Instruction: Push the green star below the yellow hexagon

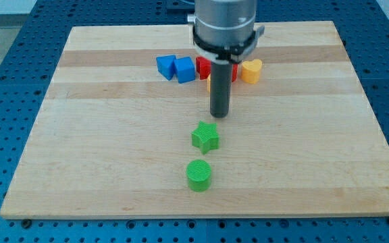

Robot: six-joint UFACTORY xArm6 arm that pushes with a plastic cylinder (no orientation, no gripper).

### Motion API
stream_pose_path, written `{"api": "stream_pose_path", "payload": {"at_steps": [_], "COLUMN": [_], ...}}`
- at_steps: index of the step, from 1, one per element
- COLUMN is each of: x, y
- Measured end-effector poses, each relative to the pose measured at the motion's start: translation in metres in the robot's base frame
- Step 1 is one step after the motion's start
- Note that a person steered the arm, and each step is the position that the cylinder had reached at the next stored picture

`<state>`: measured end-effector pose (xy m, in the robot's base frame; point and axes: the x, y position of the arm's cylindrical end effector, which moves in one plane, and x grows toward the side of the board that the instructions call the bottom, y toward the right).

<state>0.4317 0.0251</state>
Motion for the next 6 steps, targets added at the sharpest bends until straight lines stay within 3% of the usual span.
{"api": "stream_pose_path", "payload": {"at_steps": [1, 4, 6], "x": [-0.011, 0.055, 0.121], "y": [-0.016, -0.137, -0.095]}}
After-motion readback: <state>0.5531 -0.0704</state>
